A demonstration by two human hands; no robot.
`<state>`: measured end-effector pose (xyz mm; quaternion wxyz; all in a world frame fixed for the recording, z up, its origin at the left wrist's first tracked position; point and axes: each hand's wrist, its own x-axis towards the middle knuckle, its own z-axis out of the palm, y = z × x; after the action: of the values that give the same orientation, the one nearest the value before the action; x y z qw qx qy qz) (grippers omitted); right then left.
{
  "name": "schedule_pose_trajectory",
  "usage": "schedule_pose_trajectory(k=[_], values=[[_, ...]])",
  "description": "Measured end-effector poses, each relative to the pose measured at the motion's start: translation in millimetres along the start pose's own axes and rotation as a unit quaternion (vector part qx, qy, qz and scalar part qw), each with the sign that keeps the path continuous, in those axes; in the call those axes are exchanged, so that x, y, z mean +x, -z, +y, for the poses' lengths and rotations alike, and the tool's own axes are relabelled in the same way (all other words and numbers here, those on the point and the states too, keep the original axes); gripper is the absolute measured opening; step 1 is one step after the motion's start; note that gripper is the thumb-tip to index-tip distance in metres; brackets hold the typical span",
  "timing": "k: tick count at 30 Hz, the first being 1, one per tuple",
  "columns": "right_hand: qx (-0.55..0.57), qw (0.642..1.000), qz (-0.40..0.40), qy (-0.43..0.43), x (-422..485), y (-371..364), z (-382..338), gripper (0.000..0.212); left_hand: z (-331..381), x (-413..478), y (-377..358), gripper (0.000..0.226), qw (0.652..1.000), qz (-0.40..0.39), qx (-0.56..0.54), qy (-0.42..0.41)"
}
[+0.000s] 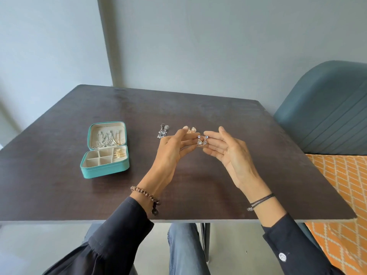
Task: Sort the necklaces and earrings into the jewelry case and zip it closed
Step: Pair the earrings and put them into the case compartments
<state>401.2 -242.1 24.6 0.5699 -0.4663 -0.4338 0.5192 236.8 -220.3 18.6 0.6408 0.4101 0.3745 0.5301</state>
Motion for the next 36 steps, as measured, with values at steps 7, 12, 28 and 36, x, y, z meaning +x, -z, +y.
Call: schedule_pose_trajectory(k=[7, 12, 28, 36], values=[[-0.006, 0.999, -0.044, -0.002, -15, -37, -1, 0.043, 14, -31, 32, 0.019, 0.998, 0.020, 0.029, -0.046], [-0.003, 0.997, -0.078, -0.003, -17, -74, 3, 0.036, 25, -47, 67, 0.018, 0.994, 0.031, 0.069, -0.081], [-0.188, 0.957, -0.194, 0.103, 15, -206, 35, 0.016, 69, -62, 185, 0.015, 0.958, 0.179, 0.174, -0.144], [-0.288, 0.933, -0.189, 0.108, 24, -227, 59, 0.013, 61, -68, 200, 0.012, 0.926, 0.255, 0.251, -0.123]])
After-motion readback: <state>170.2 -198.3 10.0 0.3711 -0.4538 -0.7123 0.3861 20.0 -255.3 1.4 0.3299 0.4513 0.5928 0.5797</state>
